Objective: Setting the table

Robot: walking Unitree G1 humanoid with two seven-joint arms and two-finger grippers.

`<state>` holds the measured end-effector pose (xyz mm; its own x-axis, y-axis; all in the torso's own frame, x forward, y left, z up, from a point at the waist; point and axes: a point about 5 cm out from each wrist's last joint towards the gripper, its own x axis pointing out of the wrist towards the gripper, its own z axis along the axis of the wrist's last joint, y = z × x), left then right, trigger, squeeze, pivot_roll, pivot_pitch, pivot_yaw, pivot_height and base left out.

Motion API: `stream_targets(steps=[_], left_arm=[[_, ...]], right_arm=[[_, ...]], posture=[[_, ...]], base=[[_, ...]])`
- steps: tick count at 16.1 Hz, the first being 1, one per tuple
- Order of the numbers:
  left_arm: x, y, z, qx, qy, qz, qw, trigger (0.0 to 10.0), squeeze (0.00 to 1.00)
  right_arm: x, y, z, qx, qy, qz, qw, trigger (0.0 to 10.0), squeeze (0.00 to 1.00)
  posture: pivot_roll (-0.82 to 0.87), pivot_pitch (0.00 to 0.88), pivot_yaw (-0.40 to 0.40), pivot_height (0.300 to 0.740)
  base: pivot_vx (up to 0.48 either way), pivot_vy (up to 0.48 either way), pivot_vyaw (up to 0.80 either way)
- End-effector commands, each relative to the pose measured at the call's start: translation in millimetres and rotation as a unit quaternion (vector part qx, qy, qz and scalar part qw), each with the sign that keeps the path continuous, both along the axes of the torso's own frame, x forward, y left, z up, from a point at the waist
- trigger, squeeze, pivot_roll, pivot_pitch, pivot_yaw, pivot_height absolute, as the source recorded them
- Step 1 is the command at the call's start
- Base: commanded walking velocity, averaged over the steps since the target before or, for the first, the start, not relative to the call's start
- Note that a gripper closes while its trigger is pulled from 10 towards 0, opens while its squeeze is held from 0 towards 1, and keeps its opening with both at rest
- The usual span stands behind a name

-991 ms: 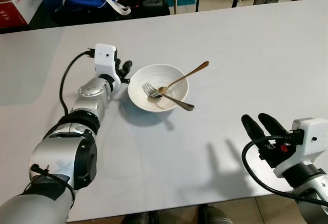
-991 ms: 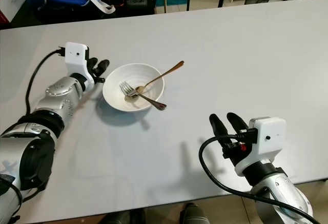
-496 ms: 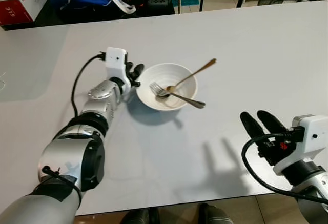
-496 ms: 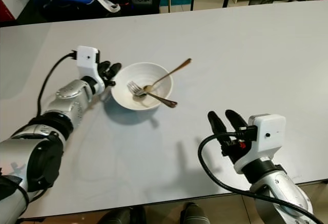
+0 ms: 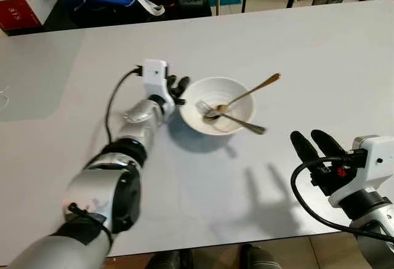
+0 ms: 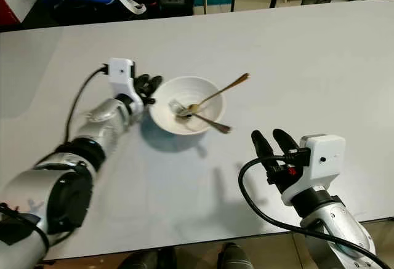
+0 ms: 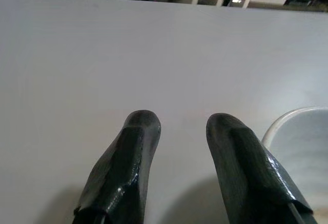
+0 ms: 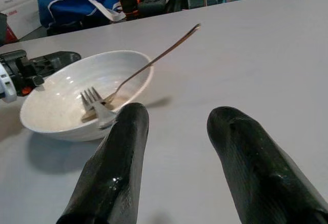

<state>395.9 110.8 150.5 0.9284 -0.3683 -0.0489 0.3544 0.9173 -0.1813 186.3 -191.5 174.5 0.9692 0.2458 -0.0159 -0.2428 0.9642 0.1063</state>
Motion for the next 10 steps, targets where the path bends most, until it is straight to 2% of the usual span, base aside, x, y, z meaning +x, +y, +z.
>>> stream_targets(steps=[1,4,6,8,9,10], left_arm=[[-2.2,-9.1,-5,0.000,0.010,-0.011,1.000,10.0,0.00],[-10.1,-36.7,-12,0.020,0.005,-0.066,0.998,10.0,0.00],[-15.6,-53.3,-14,0.027,0.000,-0.103,0.994,10.0,0.00],[-19.5,-63.9,-16,0.031,-0.005,-0.131,0.991,10.0,0.00],[-23.1,-74.1,-16,0.047,-0.016,-0.154,0.987,10.0,0.00],[-23.2,-74.8,-15,0.051,-0.019,-0.154,0.987,10.0,0.00]], right_arm=[[-0.9,-1.9,1,0.001,-0.002,-0.011,1.000,10.0,0.00],[2.2,-11.5,5,0.001,-0.019,-0.048,0.999,10.0,0.00],[3.4,-13.2,6,0.001,-0.024,-0.053,0.998,10.0,0.00],[5.3,-12.9,6,0.002,-0.026,-0.054,0.998,10.0,0.00],[7.6,-12.3,6,0.004,-0.030,-0.056,0.998,10.0,0.00],[8.2,-12.1,6,0.004,-0.031,-0.056,0.998,10.0,0.00]], posture=[[-0.21,0.169,0.112,0.740],[-0.20,0.166,0.120,0.740],[-0.20,0.162,0.123,0.740],[-0.20,0.156,0.124,0.740],[-0.19,0.150,0.126,0.740],[-0.19,0.149,0.127,0.740]], base=[[0.000,0.000,0.00],[0.000,0.000,0.00],[0.000,0.000,0.00],[0.000,0.000,0.00],[0.000,0.000,0.00],[0.000,0.000,0.00]])
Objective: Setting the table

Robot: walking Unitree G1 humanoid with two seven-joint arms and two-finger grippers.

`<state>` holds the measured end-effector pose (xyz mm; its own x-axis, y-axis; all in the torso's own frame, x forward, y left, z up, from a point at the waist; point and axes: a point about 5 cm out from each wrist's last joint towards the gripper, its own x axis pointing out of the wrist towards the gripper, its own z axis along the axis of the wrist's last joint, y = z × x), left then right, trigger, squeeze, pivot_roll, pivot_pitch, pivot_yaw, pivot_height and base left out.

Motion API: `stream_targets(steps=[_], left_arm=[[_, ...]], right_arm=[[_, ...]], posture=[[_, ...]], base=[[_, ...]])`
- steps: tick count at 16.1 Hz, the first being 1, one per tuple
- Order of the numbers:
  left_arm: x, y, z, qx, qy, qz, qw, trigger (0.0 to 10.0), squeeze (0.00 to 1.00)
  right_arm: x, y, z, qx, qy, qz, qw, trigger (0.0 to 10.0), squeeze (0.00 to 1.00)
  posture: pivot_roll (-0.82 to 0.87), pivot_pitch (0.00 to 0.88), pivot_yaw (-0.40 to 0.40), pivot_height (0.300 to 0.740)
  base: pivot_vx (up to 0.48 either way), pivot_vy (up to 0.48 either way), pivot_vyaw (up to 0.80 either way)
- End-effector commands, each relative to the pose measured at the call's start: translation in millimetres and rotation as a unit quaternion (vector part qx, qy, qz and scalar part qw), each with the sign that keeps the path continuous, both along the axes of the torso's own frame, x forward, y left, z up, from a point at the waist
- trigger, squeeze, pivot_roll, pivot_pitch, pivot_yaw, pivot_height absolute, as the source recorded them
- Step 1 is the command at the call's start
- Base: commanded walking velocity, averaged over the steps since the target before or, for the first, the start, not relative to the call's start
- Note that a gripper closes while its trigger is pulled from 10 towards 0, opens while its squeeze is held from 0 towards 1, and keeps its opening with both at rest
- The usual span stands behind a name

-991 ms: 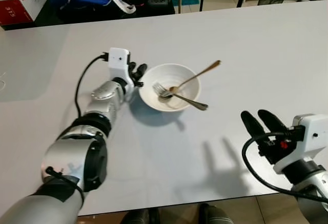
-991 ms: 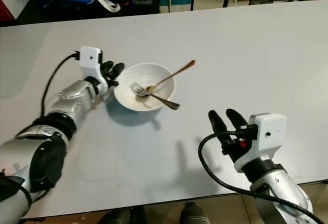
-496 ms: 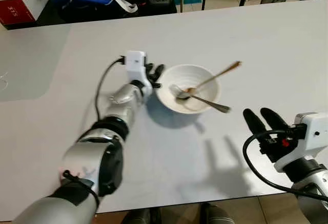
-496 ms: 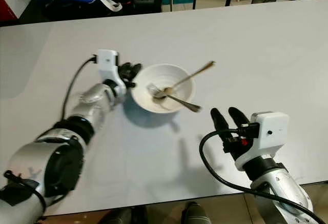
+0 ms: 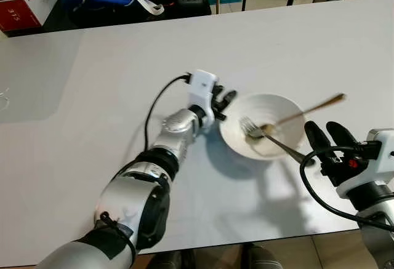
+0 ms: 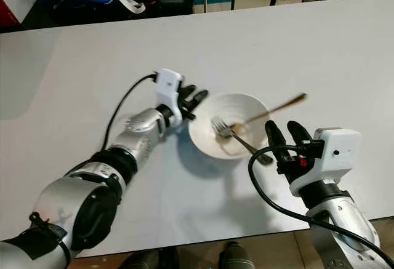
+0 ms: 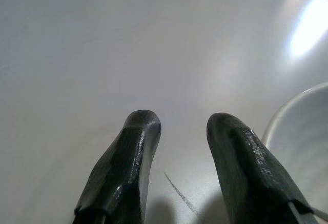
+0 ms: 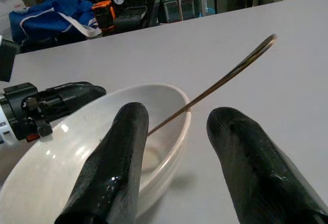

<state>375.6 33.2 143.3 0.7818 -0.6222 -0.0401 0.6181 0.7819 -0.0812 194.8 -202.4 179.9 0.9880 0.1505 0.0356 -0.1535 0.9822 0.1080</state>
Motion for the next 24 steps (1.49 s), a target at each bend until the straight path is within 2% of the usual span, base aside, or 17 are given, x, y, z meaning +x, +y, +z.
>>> stream_targets(steps=[1,3,5,7,8,10,12,15,17,18,19,20,22,24], left_arm=[[-0.2,7.1,-6,0.012,0.002,0.016,1.000,10.0,0.00],[9.4,27.6,4,0.009,-0.018,0.077,0.997,10.0,0.00],[17.4,55.4,19,-0.007,-0.055,0.122,0.991,10.0,0.00],[19.0,77.8,26,-0.029,-0.081,0.133,0.987,10.0,0.00],[17.7,88.1,31,-0.034,-0.106,0.128,0.985,10.0,0.00],[13.9,95.1,34,-0.026,-0.133,0.112,0.984,10.0,0.00],[6.2,94.7,31,-0.012,-0.154,0.098,0.983,10.0,0.00],[-4.9,91.8,35,-0.018,-0.182,0.085,0.980,10.0,0.00],[-20.0,94.9,50,-0.011,-0.221,0.082,0.972,10.0,0.00],[-33.4,95.6,55,-0.007,-0.231,0.081,0.969,10.0,0.00],[-40.0,95.2,57,-0.001,-0.236,0.081,0.968,10.0,0.00],[-59.3,89.3,57,-0.004,-0.224,0.092,0.970,10.0,0.00],[-75.0,83.9,51,-0.006,-0.202,0.106,0.974,10.0,0.00],[-82.6,83.8,51,-0.002,-0.189,0.120,0.975,10.0,0.00]], right_arm=[[1.7,-0.8,1,0.000,-0.009,-0.008,1.000,10.0,0.00],[4.6,-1.7,3,0.003,-0.017,-0.013,1.000,10.0,0.00],[6.6,-6.2,6,-0.002,-0.030,-0.038,0.999,10.0,0.00],[6.2,-21.7,20,-0.010,-0.075,-0.105,0.992,10.0,0.00],[5.8,-31.4,36,0.003,-0.113,-0.139,0.984,10.0,0.00],[7.6,-34.6,49,0.011,-0.137,-0.140,0.980,10.0,0.00],[14.1,-28.2,46,0.005,-0.131,-0.114,0.985,10.0,0.00],[20.0,-24.7,47,0.018,-0.137,-0.111,0.984,10.0,0.00],[19.9,-21.7,63,0.017,-0.171,-0.106,0.979,10.0,0.00],[18.6,-18.1,72,0.021,-0.187,-0.103,0.977,10.0,0.00],[18.3,-15.6,75,0.025,-0.192,-0.101,0.976,10.0,0.00],[19.3,-1.5,77,0.045,-0.191,-0.088,0.977,10.0,0.00],[22.3,18.2,70,0.078,-0.176,-0.067,0.979,10.0,0.00],[25.9,30.7,67,0.098,-0.167,-0.047,0.980,10.0,0.00]], posture=[[-0.19,0.142,0.129,0.740],[-0.18,0.130,0.129,0.740],[-0.17,0.115,0.126,0.740],[-0.16,0.104,0.126,0.740],[-0.16,0.093,0.126,0.740],[-0.15,0.085,0.119,0.740],[-0.14,0.068,0.105,0.740],[-0.12,0.055,0.092,0.740],[-0.12,0.031,0.103,0.740],[-0.11,0.015,0.111,0.740],[-0.11,0.013,0.112,0.740],[-0.10,0.011,0.111,0.740],[-0.08,0.010,0.102,0.740],[-0.06,0.009,0.091,0.740]], base=[[0.000,0.000,0.00],[0.000,0.000,0.00],[0.000,0.000,0.00],[0.000,0.000,0.00],[0.000,0.000,0.00],[0.000,0.000,0.00],[0.000,0.000,0.00],[0.000,0.000,0.00],[0.000,0.000,0.00],[0.000,0.000,0.00],[0.000,0.000,0.00],[-0.266,0.000,0.00],[-0.394,0.000,0.00],[-0.424,0.000,0.00]])
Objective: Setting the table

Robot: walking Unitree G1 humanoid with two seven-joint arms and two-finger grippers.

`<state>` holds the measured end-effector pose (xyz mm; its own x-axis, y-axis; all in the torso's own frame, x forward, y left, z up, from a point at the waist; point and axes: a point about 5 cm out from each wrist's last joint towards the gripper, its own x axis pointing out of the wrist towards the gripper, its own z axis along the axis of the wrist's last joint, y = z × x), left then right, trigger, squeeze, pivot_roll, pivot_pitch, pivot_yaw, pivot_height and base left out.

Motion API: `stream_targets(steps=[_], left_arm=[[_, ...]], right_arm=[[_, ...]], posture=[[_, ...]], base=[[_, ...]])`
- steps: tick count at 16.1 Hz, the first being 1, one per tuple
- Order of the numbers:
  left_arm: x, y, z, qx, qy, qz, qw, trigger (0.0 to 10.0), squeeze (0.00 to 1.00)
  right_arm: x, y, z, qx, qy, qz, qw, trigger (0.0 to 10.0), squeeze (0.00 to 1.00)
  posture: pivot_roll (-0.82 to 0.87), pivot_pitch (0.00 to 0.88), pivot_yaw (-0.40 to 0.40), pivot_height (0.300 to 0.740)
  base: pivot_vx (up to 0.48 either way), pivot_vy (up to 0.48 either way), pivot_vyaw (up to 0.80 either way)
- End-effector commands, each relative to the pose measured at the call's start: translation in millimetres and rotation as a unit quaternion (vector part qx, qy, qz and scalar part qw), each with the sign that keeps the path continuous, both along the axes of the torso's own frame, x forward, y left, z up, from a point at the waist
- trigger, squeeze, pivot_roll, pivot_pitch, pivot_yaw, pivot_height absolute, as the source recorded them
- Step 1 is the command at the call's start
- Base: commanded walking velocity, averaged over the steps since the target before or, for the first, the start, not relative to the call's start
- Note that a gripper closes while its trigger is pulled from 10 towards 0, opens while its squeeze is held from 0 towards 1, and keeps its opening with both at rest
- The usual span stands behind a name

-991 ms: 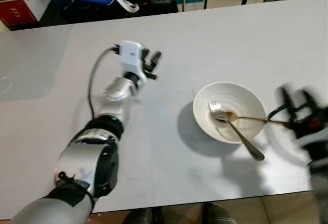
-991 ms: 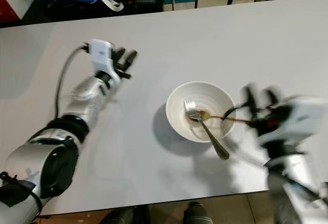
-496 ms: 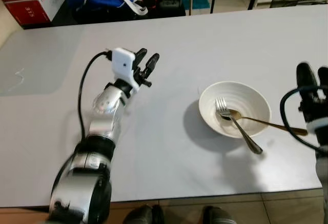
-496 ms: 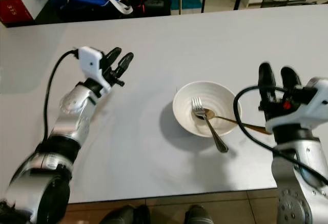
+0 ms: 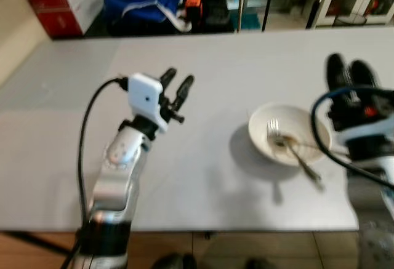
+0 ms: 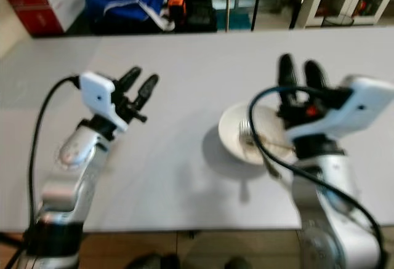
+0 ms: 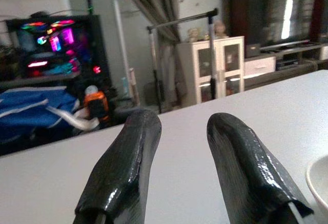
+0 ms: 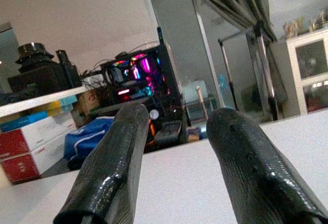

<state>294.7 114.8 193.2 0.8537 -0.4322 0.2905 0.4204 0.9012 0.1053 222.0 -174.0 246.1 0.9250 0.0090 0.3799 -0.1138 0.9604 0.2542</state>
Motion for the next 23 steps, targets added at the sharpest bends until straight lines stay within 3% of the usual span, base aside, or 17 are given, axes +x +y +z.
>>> stream_targets(steps=[1,4,6,13,15,17,18,19,22,23], left_arm=[[-2.7,2.7,2,0.005,0.004,0.014,1.000,10.0,0.00],[-8.7,4.0,13,0.016,0.009,0.028,0.999,10.0,0.00],[-10.6,2.4,15,0.017,0.008,0.029,0.999,10.0,0.00],[-7.6,11.4,5,0.029,0.047,0.081,0.995,10.0,0.00],[-10.3,26.5,-11,0.013,0.075,0.115,0.991,10.0,0.00],[-17.8,39.8,-34,0.036,0.099,0.130,0.986,10.0,0.00],[-27.7,58.4,-57,0.045,0.138,0.159,0.977,10.0,0.00],[-33.8,74.4,-68,0.052,0.166,0.175,0.969,10.0,0.00],[-29.0,79.2,-72,0.047,0.175,0.196,0.964,10.0,0.00],[-27.7,74.2,-67,0.044,0.168,0.190,0.966,10.0,1.00]], right_arm=[[-0.3,4.7,1,0.003,0.001,0.010,1.000,10.0,0.00],[2.5,16.5,-1,-0.015,0.014,0.046,0.999,10.0,0.00],[0.9,22.3,-14,-0.031,0.046,0.073,0.996,10.0,0.00],[-4.8,27.9,-39,-0.035,0.109,0.094,0.989,10.0,0.00],[-5.9,23.4,-62,-0.035,0.143,0.085,0.985,10.0,0.00],[-4.0,22.0,-86,-0.033,0.172,0.077,0.982,10.0,0.00],[-1.2,26.9,-111,-0.046,0.206,0.080,0.974,10.0,0.00],[0.0,38.7,-121,-0.054,0.225,0.092,0.969,10.0,0.00],[13.6,45.1,-145,-0.067,0.269,0.074,0.958,10.0,0.00],[19.6,43.3,-151,-0.070,0.273,0.071,0.957,10.0,0.87]], posture=[[-0.06,0.009,0.089,0.740],[-0.05,0.009,0.076,0.740],[-0.04,0.012,0.072,0.740],[-0.03,0.076,0.072,0.740],[0.01,0.085,0.061,0.740],[0.04,0.078,0.049,0.740],[0.06,0.074,0.052,0.740],[0.04,0.052,0.059,0.740],[0.10,0.059,0.018,0.740],[0.12,0.057,0.003,0.740]], base=[[-0.424,0.000,0.00],[-0.097,0.000,0.00],[0.000,0.187,0.00],[0.000,0.480,0.00],[0.000,0.480,0.00],[0.000,0.480,0.00],[0.000,0.480,0.00],[0.000,0.480,0.00],[0.000,0.480,0.00],[0.000,0.480,0.00]])
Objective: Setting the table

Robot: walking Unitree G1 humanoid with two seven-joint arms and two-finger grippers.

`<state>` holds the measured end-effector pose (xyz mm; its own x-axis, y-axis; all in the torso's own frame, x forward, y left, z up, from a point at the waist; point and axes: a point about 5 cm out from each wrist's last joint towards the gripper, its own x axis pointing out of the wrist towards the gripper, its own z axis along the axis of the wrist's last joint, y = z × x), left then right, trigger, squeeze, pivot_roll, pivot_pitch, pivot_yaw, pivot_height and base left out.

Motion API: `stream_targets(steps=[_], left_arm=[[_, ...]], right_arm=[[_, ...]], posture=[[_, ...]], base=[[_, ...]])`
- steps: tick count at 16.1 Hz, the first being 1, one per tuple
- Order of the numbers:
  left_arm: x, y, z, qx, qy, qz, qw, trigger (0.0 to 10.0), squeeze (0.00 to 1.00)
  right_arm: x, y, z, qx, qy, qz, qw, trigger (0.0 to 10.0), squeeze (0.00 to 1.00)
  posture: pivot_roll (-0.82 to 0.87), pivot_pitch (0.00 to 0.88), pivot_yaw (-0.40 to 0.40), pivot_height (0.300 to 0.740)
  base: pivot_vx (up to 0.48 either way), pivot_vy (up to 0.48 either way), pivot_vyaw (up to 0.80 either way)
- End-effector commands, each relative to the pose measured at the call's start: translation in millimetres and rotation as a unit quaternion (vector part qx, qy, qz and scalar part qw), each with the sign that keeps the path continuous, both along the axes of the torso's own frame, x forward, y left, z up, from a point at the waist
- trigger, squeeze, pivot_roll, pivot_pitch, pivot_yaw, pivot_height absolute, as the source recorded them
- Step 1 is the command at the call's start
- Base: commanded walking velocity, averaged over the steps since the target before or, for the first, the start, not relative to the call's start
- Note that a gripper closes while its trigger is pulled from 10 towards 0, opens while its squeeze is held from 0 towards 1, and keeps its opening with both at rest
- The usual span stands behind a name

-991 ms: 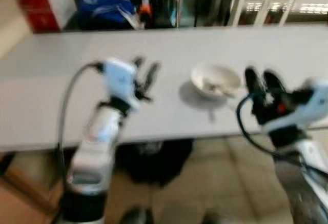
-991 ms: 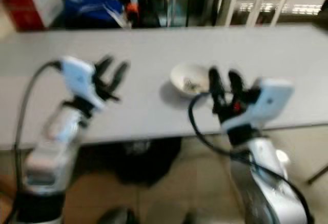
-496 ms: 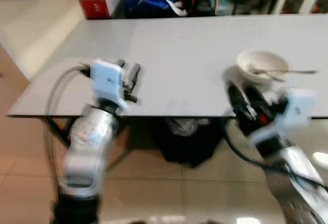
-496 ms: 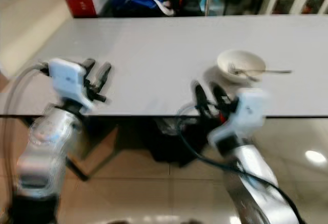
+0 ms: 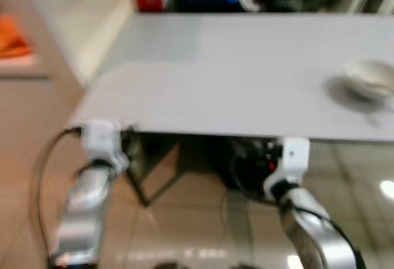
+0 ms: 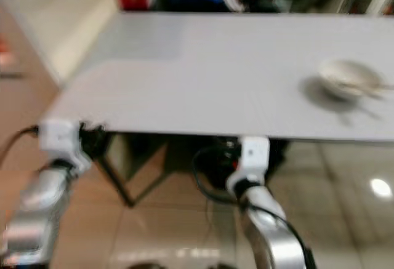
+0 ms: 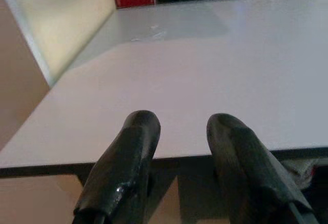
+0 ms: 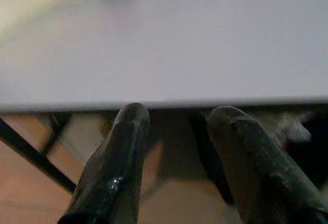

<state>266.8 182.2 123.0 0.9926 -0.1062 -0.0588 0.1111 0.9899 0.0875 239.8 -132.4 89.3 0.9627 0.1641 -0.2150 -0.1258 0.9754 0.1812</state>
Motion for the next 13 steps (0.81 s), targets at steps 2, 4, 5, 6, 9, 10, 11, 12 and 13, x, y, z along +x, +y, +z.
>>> stream_targets(steps=[2,4,5,6,9,10,11,12,13], left_arm=[[3.5,-1.9,13,0.001,-0.011,-0.005,1.000,10.0,1.00],[19.9,-12.4,9,0.023,-0.009,0.004,1.000,10.0,1.00],[24.7,-21.8,16,0.028,-0.022,-0.028,0.999,10.0,0.44],[27.0,-24.6,21,0.039,-0.029,-0.024,0.999,10.0,0.00],[21.1,-32.4,39,0.033,-0.054,-0.019,0.998,10.0,0.00],[19.0,-35.2,41,0.033,-0.057,-0.019,0.998,10.0,0.00],[18.7,-37.1,40,0.027,-0.057,-0.020,0.998,10.0,0.00],[17.1,-42.1,36,0.026,-0.048,-0.027,0.998,10.0,0.00],[16.1,-44.9,32,0.028,-0.045,-0.027,0.998,10.0,0.00]], right_arm=[[15.3,-6.7,18,-0.005,-0.048,-0.018,0.999,10.0,1.00],[27.1,-16.9,26,-0.034,-0.063,-0.029,0.997,10.0,1.00],[30.5,-19.4,44,-0.009,-0.097,-0.041,0.994,10.0,1.00],[32.4,-21.4,47,-0.004,-0.101,-0.044,0.994,10.0,1.00],[38.6,-17.7,51,-0.026,-0.108,-0.008,0.994,10.0,0.82],[42.6,-19.0,58,-0.031,-0.120,-0.016,0.992,10.0,0.00],[44.3,-20.1,61,-0.034,-0.128,-0.020,0.991,10.0,0.00],[46.8,-22.0,63,-0.034,-0.129,-0.031,0.991,10.0,0.00],[48.2,-23.1,65,-0.033,-0.133,-0.035,0.990,10.0,0.00]], posture=[[0.10,0.026,-0.004,0.740],[0.04,0.012,-0.027,0.740],[0.05,0.059,-0.056,0.740],[0.07,0.061,-0.068,0.740],[0.04,0.062,-0.107,0.740],[0.03,0.065,-0.111,0.740],[0.02,0.061,-0.111,0.740],[0.02,0.059,-0.113,0.740],[0.02,0.052,-0.117,0.740]], base=[[0.000,0.480,0.00],[0.000,0.480,0.00],[0.000,0.480,0.00],[0.000,0.480,0.00],[0.000,0.480,0.00],[0.000,0.480,0.00],[0.000,0.480,0.00],[0.000,0.480,0.00],[0.000,0.480,0.00]])
